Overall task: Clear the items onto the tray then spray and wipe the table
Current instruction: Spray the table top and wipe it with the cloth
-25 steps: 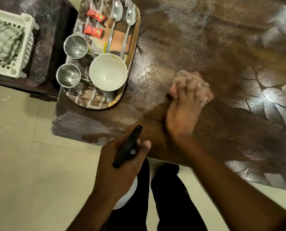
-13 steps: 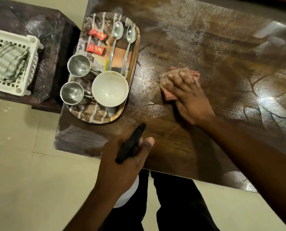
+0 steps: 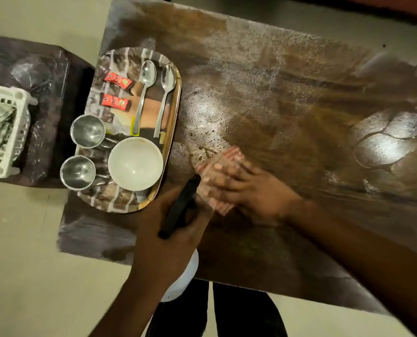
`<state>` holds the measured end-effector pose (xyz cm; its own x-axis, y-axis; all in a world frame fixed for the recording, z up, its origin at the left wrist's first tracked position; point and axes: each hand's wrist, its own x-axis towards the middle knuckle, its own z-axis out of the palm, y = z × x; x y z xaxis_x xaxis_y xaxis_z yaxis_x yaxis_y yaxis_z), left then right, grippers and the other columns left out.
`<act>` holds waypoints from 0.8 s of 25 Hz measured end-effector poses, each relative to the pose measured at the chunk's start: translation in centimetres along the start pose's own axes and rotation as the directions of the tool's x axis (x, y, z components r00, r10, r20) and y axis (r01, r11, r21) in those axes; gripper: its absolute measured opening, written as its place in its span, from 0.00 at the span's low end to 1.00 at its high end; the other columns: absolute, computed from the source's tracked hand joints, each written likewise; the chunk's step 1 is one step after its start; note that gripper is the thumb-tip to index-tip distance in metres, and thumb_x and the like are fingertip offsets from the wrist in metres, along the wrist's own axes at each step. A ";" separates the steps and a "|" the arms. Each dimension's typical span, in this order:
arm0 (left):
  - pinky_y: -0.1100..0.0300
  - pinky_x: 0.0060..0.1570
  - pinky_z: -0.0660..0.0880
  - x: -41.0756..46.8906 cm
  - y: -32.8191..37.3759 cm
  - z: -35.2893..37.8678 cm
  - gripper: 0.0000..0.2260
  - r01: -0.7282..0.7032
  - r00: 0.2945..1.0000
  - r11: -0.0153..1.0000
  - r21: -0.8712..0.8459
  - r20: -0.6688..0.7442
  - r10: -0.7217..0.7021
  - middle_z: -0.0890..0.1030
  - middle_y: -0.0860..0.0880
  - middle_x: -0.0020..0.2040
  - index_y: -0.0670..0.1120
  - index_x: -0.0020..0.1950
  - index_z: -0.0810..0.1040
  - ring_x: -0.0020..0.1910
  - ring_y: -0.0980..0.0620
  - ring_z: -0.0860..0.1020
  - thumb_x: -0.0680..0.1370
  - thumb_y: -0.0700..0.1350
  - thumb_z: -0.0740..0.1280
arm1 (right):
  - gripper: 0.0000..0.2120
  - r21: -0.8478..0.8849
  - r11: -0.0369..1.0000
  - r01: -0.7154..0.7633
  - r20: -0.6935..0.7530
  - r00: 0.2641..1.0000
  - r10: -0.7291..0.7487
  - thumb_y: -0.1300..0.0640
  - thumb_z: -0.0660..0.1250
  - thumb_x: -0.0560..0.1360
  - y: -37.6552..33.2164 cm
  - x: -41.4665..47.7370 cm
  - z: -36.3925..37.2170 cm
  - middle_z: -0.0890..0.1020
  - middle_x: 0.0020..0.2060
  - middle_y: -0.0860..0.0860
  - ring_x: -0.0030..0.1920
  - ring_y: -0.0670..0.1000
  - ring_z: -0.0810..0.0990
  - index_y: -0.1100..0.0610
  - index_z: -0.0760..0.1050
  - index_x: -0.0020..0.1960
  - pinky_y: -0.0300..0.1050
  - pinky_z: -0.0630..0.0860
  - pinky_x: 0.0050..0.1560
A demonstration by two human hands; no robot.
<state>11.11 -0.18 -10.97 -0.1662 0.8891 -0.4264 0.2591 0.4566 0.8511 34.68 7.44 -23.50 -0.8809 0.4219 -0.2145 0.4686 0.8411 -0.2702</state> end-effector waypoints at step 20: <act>0.53 0.33 0.73 8.9 5.8 6.5 0.16 0.038 0.990 0.999 -0.006 -0.139 -0.038 0.73 0.47 0.24 0.41 0.35 0.78 0.23 0.48 0.75 0.75 0.49 0.78 | 0.33 0.050 0.983 -0.177 -0.036 0.983 0.179 0.44 0.47 0.80 20.2 9.5 -9.1 0.56 0.87 0.49 0.87 0.60 0.50 0.43 0.57 0.86 0.70 0.49 0.84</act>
<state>17.35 10.64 -11.82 -0.3066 0.8581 -0.4119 0.2469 0.4896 0.8363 35.21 31.47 -22.47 -0.7849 0.5773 -0.2251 0.6196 0.7355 -0.2743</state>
